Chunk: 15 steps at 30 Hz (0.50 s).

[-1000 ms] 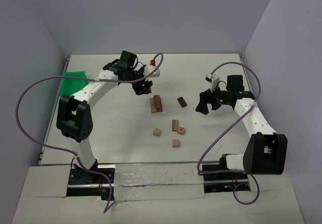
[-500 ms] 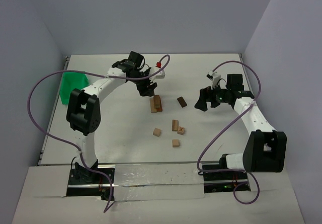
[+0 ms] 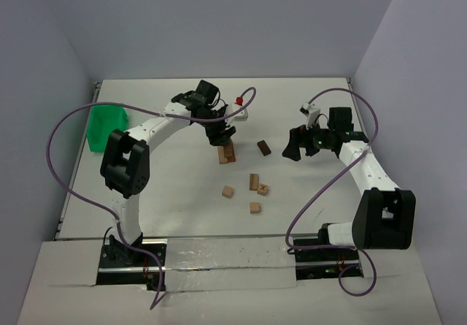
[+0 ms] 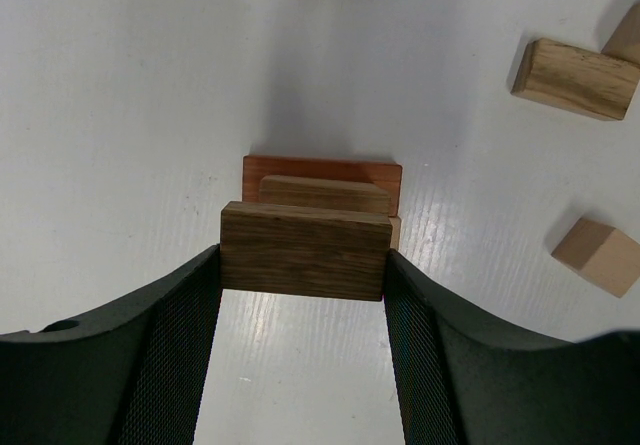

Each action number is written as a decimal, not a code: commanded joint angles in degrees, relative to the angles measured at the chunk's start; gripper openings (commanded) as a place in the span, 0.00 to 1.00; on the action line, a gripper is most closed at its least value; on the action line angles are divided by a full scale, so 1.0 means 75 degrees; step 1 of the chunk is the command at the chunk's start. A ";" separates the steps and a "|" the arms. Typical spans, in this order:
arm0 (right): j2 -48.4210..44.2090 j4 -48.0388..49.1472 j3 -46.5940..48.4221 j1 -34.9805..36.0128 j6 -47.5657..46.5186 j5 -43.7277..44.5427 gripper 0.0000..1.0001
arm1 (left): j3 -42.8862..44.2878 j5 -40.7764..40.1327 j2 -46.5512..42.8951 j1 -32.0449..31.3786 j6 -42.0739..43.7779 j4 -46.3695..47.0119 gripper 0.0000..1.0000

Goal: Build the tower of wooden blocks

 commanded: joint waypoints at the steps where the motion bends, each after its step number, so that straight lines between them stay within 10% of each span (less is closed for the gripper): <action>1: -0.0006 0.0301 -0.0044 -0.0013 0.0086 0.0025 1.00 | 0.0028 -0.0032 0.0120 -0.0071 -0.0188 0.0220 0.43; 15: 0.0058 0.0294 -0.0048 -0.0006 0.0079 0.0025 1.00 | -0.0043 -0.0324 0.0253 -0.0180 -0.0247 0.0244 0.48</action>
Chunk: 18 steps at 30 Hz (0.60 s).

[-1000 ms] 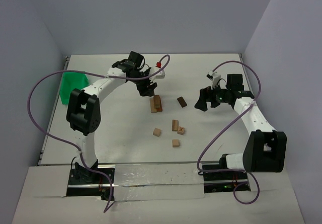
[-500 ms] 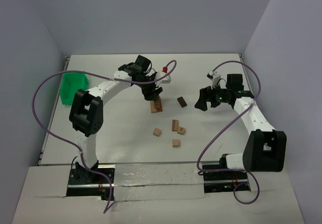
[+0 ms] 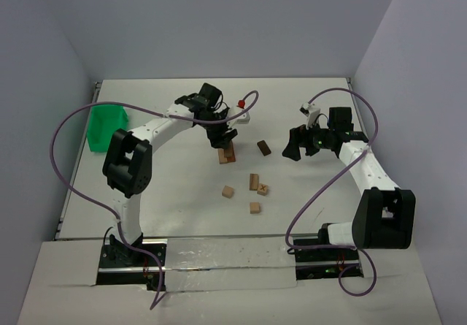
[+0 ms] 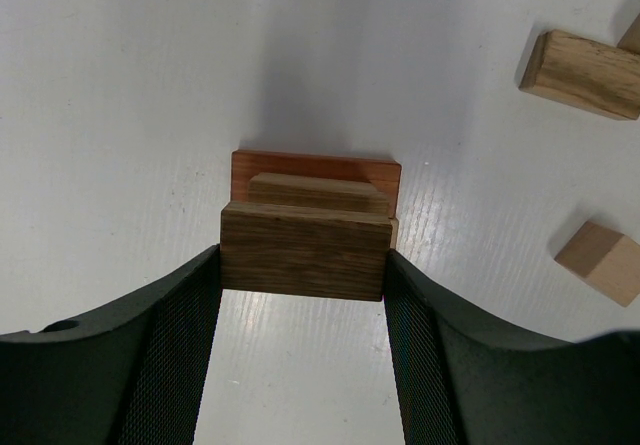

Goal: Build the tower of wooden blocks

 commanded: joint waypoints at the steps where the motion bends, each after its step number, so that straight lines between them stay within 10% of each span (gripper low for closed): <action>1: 0.0043 0.0236 -0.0038 -0.0006 0.0076 0.0013 1.00 | 0.0027 -0.0042 0.0148 -0.0051 -0.0103 0.0211 0.48; 18: 0.0142 0.0222 -0.0047 -0.0015 0.0064 -0.0025 1.00 | 0.0162 -0.0070 0.0317 -0.0098 -0.0143 0.0219 0.51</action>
